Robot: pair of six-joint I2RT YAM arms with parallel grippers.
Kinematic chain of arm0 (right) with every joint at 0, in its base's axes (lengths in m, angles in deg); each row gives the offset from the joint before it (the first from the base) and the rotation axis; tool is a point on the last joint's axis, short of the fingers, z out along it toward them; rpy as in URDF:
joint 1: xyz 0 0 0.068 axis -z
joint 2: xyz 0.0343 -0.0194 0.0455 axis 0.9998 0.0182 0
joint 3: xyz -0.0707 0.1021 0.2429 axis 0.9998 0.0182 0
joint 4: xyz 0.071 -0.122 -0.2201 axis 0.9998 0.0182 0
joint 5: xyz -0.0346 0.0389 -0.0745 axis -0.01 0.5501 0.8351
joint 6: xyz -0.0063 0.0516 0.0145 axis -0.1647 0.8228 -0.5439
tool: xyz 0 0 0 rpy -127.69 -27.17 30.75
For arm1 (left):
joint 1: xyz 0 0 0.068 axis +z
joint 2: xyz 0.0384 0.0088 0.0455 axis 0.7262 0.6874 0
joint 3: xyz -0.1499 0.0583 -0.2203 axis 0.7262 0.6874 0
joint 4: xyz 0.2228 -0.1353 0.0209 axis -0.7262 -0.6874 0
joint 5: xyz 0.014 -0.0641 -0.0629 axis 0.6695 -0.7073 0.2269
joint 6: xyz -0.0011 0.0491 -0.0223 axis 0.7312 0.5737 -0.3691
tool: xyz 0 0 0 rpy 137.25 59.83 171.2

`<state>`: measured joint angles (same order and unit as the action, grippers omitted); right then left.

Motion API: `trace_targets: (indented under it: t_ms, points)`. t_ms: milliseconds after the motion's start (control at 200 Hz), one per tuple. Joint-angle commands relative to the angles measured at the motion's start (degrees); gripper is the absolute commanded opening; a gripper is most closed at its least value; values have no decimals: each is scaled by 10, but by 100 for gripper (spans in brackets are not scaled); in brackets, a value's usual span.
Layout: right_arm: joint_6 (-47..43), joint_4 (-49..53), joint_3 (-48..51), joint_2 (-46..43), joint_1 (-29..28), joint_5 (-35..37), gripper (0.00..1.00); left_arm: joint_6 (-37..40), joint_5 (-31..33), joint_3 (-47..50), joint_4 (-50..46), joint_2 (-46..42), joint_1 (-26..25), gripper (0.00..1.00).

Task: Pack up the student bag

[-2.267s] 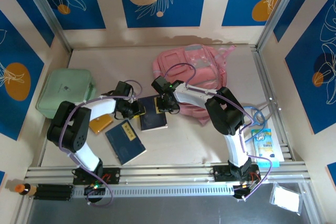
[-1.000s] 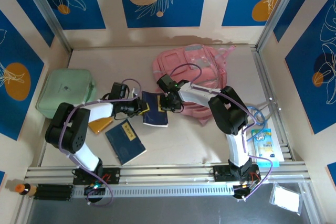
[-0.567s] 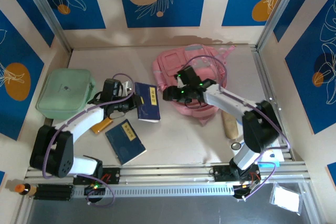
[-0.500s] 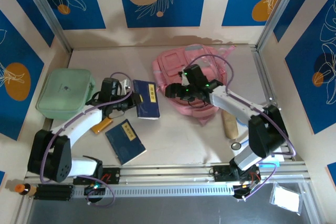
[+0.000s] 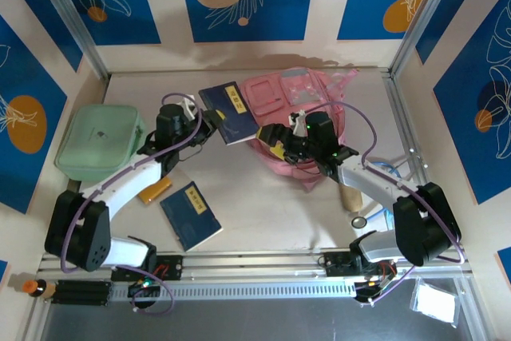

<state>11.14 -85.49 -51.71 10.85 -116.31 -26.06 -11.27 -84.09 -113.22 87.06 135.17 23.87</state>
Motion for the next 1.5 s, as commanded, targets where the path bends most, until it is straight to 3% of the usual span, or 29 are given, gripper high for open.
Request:
trace_targets:
  t_ms: [0, 210, 585, 800, 1090, 1335, 1450, 1495]
  points:
    - [101, -116, 16, -5, 7, -32, 94, -90, 62, 1, 130, 12, -10, 0]
    - [200, -224, 29, 41, 4, -25, 93, -137, 82, -4, 175, 36, -36, 0]
    - [264, -340, -31, 142, -11, -6, 86, -151, 70, -16, 201, 51, -55, 0]
    - [294, -405, -53, 196, -26, 1, 63, -163, 59, -19, 214, 57, -55, 0]
    - [296, -436, -23, 195, -29, 42, 48, -160, 76, 0, 201, 50, -52, 0]
    - [260, -386, -1, 148, -26, 62, 40, -130, 95, 8, 167, 30, -50, 0]
    - [242, -373, 0, 135, -24, 63, 24, -113, 94, 5, 150, 25, -50, 0]
    - [234, -365, -1, 132, -23, 65, 15, -98, 95, 2, 134, 20, -50, 5]
